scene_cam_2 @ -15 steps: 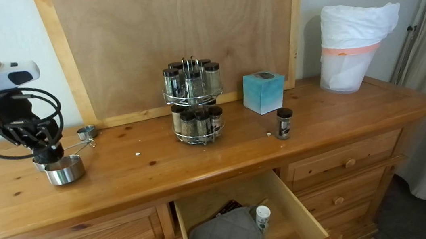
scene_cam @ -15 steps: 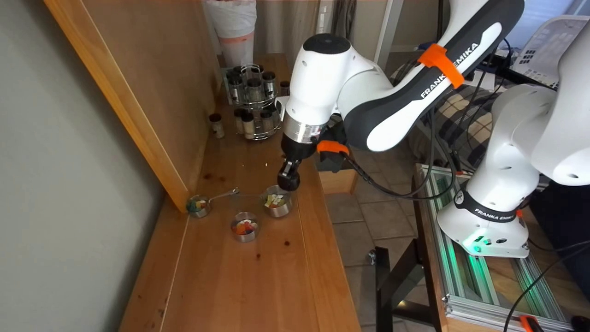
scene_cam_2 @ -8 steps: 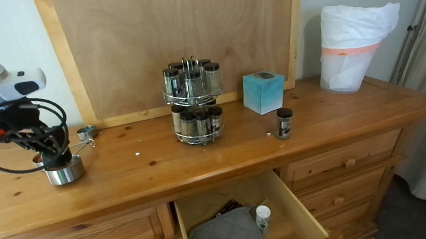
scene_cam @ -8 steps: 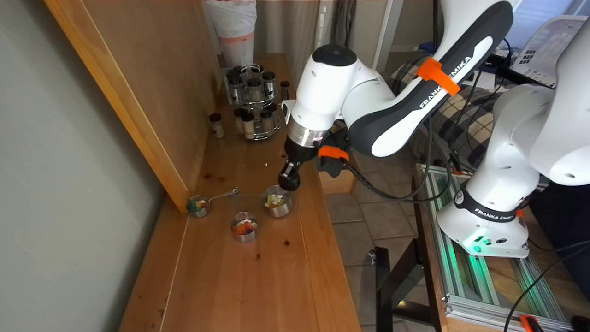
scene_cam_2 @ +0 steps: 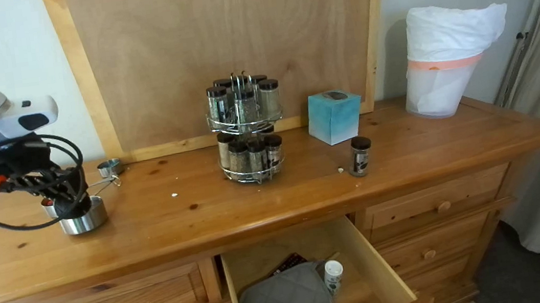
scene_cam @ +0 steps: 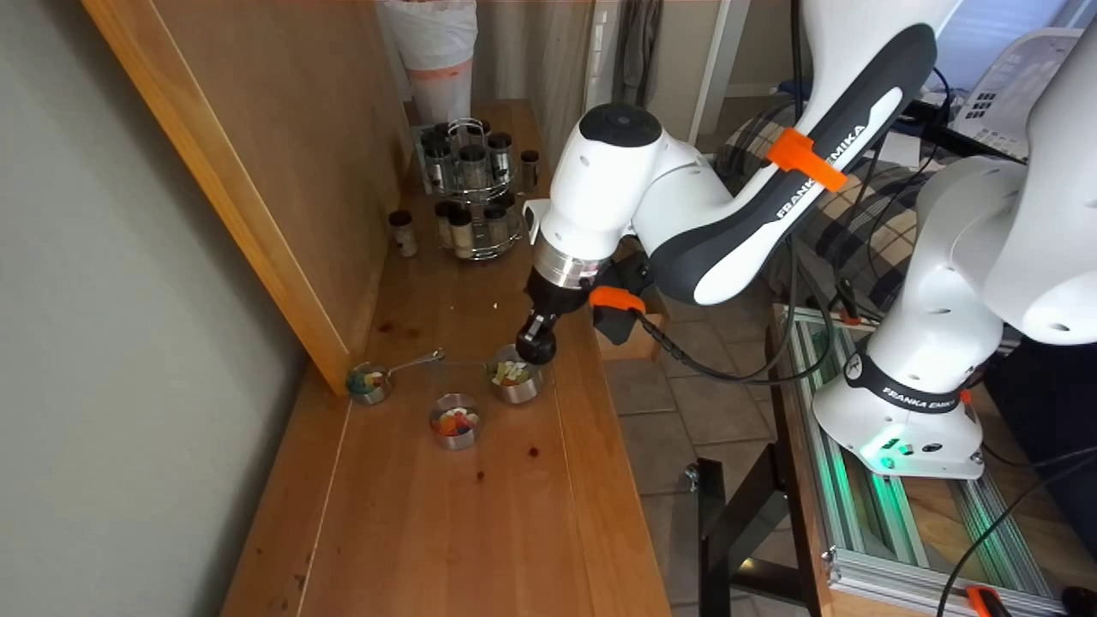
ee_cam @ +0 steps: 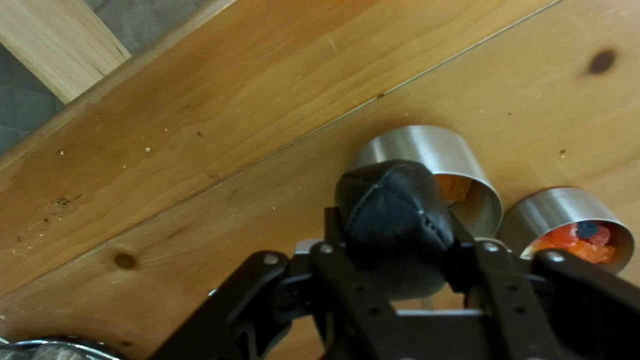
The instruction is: Pick up the black round object and place it in the measuring cup to the right
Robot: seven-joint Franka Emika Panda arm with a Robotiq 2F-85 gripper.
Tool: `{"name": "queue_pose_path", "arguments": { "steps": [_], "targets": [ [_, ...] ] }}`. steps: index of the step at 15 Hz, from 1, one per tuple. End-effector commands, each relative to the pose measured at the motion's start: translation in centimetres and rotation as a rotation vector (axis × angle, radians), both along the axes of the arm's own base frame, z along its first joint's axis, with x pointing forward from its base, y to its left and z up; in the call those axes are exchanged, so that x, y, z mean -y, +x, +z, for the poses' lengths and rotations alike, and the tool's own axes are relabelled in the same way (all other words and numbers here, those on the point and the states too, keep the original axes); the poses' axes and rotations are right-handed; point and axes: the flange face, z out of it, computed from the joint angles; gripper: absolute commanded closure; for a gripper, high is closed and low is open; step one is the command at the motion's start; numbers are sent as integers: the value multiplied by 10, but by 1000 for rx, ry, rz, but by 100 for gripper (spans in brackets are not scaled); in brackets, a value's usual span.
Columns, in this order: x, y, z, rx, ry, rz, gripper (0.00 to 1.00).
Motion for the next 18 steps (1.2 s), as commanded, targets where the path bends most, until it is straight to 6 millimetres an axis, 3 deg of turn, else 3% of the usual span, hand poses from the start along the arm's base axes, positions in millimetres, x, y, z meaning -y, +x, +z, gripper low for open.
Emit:
{"name": "queue_pose_path", "arguments": {
  "steps": [1,11,12,13,15,18],
  "targets": [
    [-4,3,-5,24,5,-7,78],
    [-13,14,-2,77,6,7,78],
    [-14,15,-3,79,8,7,74],
    [-15,16,-3,82,12,1,28],
    [-15,18,-2,90,22,-8,27],
    [-13,22,6,115,41,-21,6]
  ]
}}
